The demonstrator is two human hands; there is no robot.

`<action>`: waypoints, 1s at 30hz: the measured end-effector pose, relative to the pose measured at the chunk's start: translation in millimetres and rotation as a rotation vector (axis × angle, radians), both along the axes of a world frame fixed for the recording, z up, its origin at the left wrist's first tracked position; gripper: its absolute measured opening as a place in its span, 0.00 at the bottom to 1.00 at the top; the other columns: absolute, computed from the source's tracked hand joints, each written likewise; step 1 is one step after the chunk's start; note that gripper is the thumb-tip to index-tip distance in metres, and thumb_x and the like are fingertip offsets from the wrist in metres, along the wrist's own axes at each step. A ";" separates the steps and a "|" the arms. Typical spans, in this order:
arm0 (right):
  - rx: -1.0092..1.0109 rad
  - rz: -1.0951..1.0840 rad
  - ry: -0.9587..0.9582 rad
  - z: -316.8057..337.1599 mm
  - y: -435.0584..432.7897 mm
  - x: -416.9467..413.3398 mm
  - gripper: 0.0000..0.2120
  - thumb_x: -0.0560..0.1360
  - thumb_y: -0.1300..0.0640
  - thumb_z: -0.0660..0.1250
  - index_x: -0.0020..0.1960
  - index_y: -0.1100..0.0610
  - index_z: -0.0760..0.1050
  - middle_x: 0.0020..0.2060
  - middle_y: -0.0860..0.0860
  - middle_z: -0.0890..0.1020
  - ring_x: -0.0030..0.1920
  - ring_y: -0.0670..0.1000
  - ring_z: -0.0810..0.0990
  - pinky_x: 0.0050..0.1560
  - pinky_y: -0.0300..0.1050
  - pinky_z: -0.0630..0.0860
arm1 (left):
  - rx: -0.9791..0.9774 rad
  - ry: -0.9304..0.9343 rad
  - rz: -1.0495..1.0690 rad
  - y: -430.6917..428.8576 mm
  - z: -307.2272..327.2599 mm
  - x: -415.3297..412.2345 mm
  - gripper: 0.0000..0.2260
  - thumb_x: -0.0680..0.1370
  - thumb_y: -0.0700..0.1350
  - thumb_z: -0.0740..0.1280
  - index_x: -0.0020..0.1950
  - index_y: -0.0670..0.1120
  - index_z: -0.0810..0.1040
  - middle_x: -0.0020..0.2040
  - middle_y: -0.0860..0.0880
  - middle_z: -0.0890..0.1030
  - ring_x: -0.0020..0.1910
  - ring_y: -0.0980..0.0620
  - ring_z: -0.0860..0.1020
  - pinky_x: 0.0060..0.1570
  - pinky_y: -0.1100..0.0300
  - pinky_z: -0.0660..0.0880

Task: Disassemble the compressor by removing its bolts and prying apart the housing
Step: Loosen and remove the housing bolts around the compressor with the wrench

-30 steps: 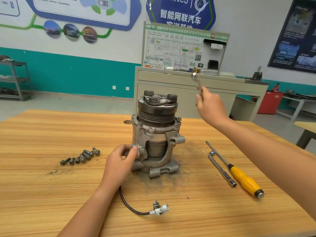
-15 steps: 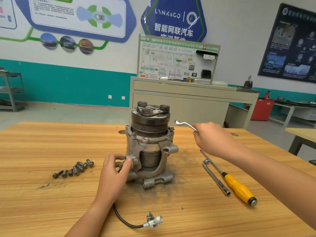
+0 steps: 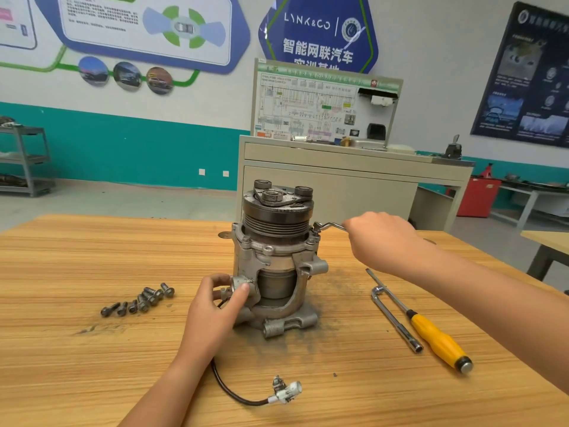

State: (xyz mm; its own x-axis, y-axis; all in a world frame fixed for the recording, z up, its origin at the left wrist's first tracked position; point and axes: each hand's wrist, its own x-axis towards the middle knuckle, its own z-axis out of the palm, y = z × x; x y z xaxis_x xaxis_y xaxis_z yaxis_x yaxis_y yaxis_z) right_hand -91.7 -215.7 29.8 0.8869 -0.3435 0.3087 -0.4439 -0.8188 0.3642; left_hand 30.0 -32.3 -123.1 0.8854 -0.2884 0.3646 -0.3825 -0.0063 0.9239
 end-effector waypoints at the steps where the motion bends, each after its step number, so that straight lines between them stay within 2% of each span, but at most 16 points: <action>1: -0.023 -0.010 0.016 1.3 3.5 -0.7 0.09 0.75 0.66 0.57 0.51 0.56 0.73 0.30 0.50 0.66 0.36 0.52 0.70 0.31 0.42 0.66 | 0.006 -0.003 -0.003 0.8 0.0 -0.9 0.09 0.74 0.51 0.69 0.50 0.55 0.72 0.50 0.61 0.75 0.49 0.66 0.73 0.41 0.67 0.70; 4: -0.084 -0.017 0.065 3.8 13.1 -0.2 0.10 0.74 0.67 0.58 0.51 0.56 0.73 0.29 0.50 0.63 0.36 0.53 0.69 0.30 0.43 0.63 | 0.026 -0.021 0.004 1.5 0.3 -2.9 0.14 0.72 0.52 0.71 0.55 0.54 0.71 0.50 0.63 0.74 0.48 0.69 0.71 0.41 0.72 0.67; 9: -0.165 0.003 0.142 8.2 17.1 -0.6 0.10 0.75 0.67 0.58 0.52 0.57 0.73 0.29 0.50 0.63 0.35 0.53 0.69 0.31 0.43 0.64 | 0.044 -0.038 0.003 0.6 0.9 -1.8 0.18 0.71 0.53 0.72 0.57 0.55 0.70 0.51 0.64 0.73 0.51 0.69 0.71 0.43 0.71 0.67; 14: -0.231 0.001 0.175 1.4 17.9 -0.8 0.07 0.77 0.64 0.57 0.50 0.57 0.72 0.28 0.49 0.63 0.30 0.51 0.65 0.25 0.41 0.60 | 0.072 -0.069 0.017 2.0 -0.7 1.0 0.20 0.71 0.54 0.72 0.60 0.55 0.70 0.51 0.66 0.73 0.50 0.71 0.70 0.44 0.72 0.66; 18: -0.237 0.019 0.180 2.1 14.9 1.0 0.05 0.77 0.63 0.56 0.47 0.56 0.70 0.28 0.49 0.64 0.32 0.51 0.67 0.26 0.42 0.62 | 0.079 -0.084 0.021 2.2 -1.9 1.8 0.21 0.71 0.53 0.71 0.61 0.53 0.70 0.51 0.65 0.73 0.50 0.72 0.70 0.44 0.73 0.66; 21: -0.254 0.046 0.200 10.5 12.8 2.3 0.06 0.77 0.63 0.55 0.44 0.55 0.68 0.30 0.50 0.68 0.33 0.53 0.68 0.31 0.44 0.65 | 0.082 -0.090 0.024 1.8 -2.1 1.6 0.20 0.72 0.54 0.71 0.61 0.53 0.70 0.51 0.66 0.73 0.50 0.71 0.69 0.43 0.73 0.65; 24: -0.262 0.071 0.210 14.2 9.9 0.8 0.06 0.78 0.60 0.55 0.45 0.56 0.69 0.28 0.49 0.64 0.30 0.51 0.66 0.27 0.42 0.62 | 0.086 -0.094 0.023 2.0 -2.2 0.9 0.19 0.72 0.54 0.70 0.60 0.54 0.70 0.51 0.67 0.72 0.49 0.71 0.70 0.42 0.73 0.66; 27: -0.252 0.090 0.211 8.5 4.8 -2.7 0.06 0.78 0.56 0.53 0.44 0.56 0.64 0.27 0.49 0.63 0.26 0.47 0.62 0.24 0.40 0.59 | 0.094 -0.109 0.026 1.6 -3.7 1.3 0.18 0.72 0.54 0.70 0.59 0.55 0.70 0.51 0.67 0.72 0.49 0.70 0.71 0.42 0.73 0.66; 30: -0.243 0.082 0.183 1.8 -5.5 -4.6 0.06 0.79 0.58 0.52 0.49 0.57 0.66 0.27 0.48 0.63 0.26 0.47 0.62 0.23 0.40 0.57 | 0.101 -0.144 0.025 1.5 -5.2 0.7 0.16 0.73 0.54 0.69 0.59 0.56 0.71 0.51 0.67 0.73 0.50 0.68 0.72 0.41 0.74 0.67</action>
State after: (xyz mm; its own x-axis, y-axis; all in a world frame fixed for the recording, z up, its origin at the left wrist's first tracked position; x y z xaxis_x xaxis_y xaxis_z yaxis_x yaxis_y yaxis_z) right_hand -96.3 -221.2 31.5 0.9571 -0.2044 0.2056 -0.2890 -0.7283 0.6213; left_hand 30.7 -30.8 -128.4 0.8334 -0.3086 0.4586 -0.5095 -0.1075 0.8537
